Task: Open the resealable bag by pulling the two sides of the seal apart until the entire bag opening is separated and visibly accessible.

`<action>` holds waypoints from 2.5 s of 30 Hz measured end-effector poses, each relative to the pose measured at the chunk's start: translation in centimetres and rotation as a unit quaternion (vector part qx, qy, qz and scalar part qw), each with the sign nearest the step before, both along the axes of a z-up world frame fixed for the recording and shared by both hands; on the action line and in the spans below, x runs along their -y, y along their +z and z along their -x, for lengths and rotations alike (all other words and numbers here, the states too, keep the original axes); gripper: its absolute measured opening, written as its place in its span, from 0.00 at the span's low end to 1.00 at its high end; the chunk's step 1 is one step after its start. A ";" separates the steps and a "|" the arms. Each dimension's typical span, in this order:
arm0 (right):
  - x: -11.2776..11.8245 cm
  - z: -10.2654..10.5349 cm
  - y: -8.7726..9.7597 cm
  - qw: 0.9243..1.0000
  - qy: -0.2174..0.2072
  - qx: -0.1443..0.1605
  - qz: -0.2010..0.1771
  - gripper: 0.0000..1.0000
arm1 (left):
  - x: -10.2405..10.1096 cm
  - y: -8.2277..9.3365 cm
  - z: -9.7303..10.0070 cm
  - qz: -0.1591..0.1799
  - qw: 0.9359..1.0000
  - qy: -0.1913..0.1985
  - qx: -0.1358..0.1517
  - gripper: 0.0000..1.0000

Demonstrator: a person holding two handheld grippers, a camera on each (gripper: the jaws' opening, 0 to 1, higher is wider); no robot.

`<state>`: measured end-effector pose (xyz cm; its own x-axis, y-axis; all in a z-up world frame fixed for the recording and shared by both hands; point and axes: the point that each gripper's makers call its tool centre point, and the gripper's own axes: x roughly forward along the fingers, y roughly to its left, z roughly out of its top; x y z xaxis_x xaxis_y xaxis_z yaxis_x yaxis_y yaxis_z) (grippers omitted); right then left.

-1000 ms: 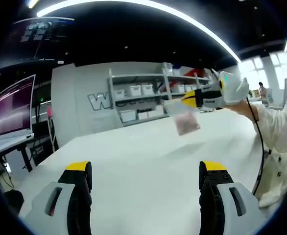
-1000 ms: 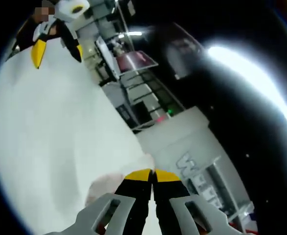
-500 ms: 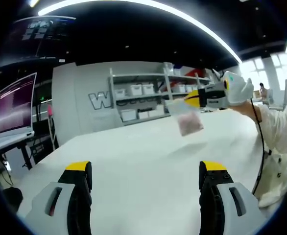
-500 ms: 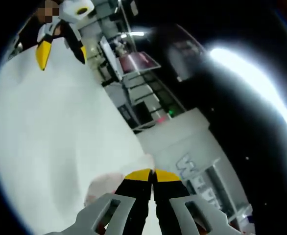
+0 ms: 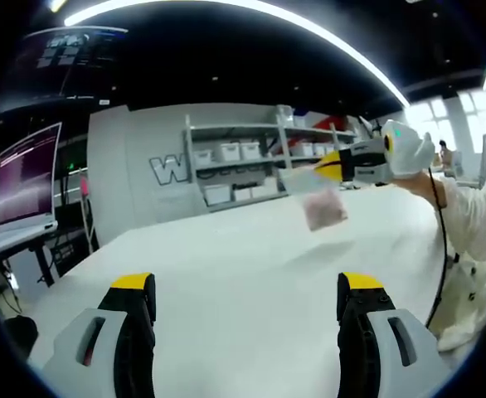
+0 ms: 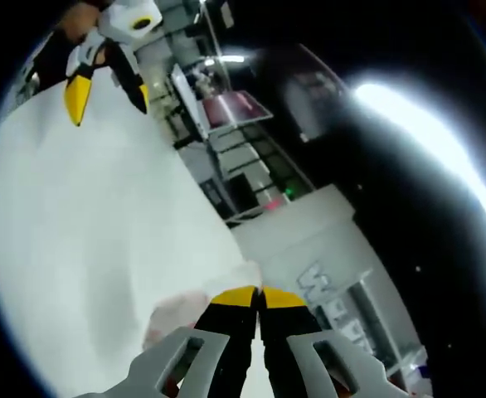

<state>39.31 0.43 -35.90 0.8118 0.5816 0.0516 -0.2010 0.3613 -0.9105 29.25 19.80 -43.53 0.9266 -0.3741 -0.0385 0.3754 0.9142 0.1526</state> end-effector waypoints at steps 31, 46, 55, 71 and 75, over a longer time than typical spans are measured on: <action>-0.1 1.5 -0.5 1.000 0.001 0.006 0.010 0.00 | 0.0 0.0 -0.1 -0.003 1.000 -0.001 -0.001 0.90; -0.2 2.7 -0.5 1.000 0.008 0.009 0.011 0.00 | 0.0 -0.3 -0.1 -0.003 1.000 -0.001 -0.003 0.90; -0.1 2.9 -0.8 1.000 0.007 0.007 0.014 0.00 | -0.1 -0.4 -0.1 -0.002 1.000 -0.001 -0.004 0.90; 0.7 4.0 -0.7 1.000 0.000 0.014 0.016 0.00 | 0.0 -0.5 0.0 -0.001 1.000 0.000 -0.006 0.90; 0.6 4.2 -0.7 1.000 0.003 0.014 0.018 0.00 | 0.0 -0.5 0.1 -0.001 1.000 0.000 -0.005 0.90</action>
